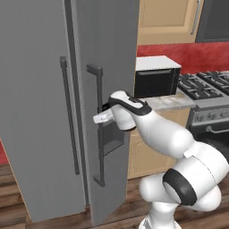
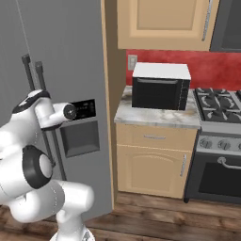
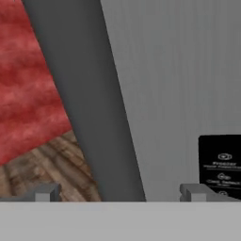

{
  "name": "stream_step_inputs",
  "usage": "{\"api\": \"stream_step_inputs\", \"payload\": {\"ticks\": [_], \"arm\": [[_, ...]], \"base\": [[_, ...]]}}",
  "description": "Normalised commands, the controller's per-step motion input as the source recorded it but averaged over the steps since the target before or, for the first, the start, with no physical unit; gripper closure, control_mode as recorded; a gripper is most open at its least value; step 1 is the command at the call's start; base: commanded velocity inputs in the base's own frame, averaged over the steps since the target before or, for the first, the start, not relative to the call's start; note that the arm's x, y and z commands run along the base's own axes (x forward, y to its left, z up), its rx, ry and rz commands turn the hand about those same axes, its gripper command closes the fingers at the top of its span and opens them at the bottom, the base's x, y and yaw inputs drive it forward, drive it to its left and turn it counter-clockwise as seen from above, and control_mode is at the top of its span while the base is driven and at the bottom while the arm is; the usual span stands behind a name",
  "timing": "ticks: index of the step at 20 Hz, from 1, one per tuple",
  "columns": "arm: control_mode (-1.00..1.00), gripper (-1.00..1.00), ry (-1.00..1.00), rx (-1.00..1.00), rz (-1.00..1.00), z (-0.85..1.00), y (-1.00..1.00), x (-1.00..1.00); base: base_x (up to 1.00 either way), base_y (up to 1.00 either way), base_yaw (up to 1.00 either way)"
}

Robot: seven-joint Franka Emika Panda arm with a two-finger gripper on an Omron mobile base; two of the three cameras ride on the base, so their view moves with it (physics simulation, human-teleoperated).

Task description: Take the bottled waters from the counter and place them in the freezer to freeze. Close the freezer door after placing the bottles.

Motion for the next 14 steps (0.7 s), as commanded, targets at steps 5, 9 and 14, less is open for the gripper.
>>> {"api": "stream_step_inputs", "payload": {"ticks": [5,9,14], "arm": [[-1.00,-1.00,0.04,-0.16,-0.05,0.27,0.31,0.08],[-1.00,-1.00,0.05,-0.12,-0.06,0.27,0.18,0.16],[-1.00,-1.00,0.10,-0.10,-0.09,0.41,0.15,0.28]], "base": [[0.00,0.00,0.00],[0.00,0.00,0.00],[0.00,0.00,0.00]]}}
